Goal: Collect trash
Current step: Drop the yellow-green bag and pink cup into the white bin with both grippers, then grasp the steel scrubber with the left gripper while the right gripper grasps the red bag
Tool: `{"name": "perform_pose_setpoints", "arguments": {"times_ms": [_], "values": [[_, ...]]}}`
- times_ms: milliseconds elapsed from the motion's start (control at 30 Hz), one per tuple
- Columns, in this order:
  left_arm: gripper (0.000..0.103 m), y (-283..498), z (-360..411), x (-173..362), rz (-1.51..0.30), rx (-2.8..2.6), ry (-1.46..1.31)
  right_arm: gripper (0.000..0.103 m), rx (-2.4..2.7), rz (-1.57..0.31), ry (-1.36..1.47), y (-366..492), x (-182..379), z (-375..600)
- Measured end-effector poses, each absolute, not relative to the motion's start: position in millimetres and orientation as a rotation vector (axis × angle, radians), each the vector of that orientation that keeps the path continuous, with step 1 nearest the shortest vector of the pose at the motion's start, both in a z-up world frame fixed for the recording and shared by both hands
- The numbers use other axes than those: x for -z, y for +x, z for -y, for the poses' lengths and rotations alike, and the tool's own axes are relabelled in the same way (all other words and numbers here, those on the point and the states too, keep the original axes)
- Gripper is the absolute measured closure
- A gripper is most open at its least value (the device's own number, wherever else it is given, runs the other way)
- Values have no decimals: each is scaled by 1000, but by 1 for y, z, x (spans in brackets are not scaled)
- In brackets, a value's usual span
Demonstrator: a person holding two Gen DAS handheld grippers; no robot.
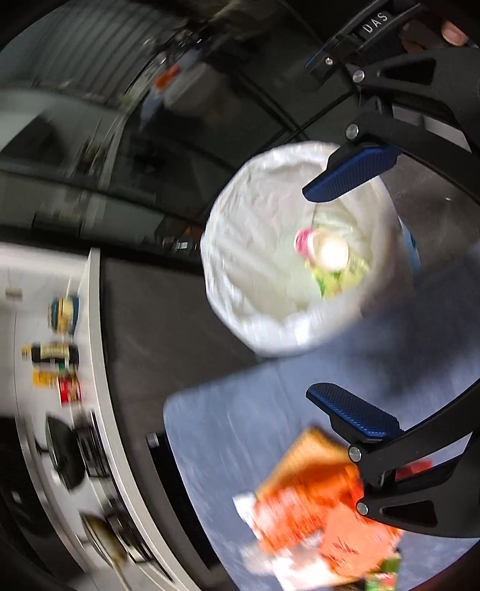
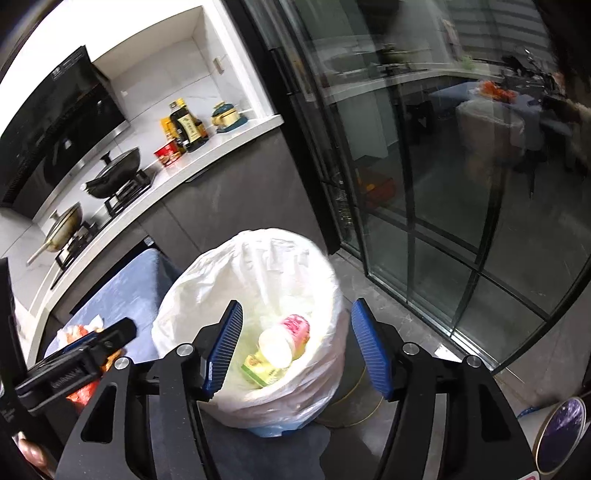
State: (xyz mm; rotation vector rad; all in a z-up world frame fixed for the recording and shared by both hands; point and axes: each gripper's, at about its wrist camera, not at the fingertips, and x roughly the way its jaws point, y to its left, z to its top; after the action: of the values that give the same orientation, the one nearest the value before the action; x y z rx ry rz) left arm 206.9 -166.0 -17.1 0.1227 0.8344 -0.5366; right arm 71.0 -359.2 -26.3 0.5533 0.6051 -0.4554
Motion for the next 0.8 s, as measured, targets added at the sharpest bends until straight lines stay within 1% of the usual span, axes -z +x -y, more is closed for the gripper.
{"name": "perform_pose_setpoints", "arguments": {"times_ms": [333, 400, 600, 800], "values": [[9, 203, 48, 9, -823, 270, 73, 40, 264, -633, 483, 103, 14, 279], [9, 201, 26, 10, -832, 228, 51, 39, 217, -639, 461, 111, 12, 255], [9, 194, -44, 17, -855, 106, 8, 39, 94, -673, 384, 130, 8, 191], [9, 186, -108, 23, -872, 22, -65, 39, -7, -734, 331, 142, 15, 134]]}}
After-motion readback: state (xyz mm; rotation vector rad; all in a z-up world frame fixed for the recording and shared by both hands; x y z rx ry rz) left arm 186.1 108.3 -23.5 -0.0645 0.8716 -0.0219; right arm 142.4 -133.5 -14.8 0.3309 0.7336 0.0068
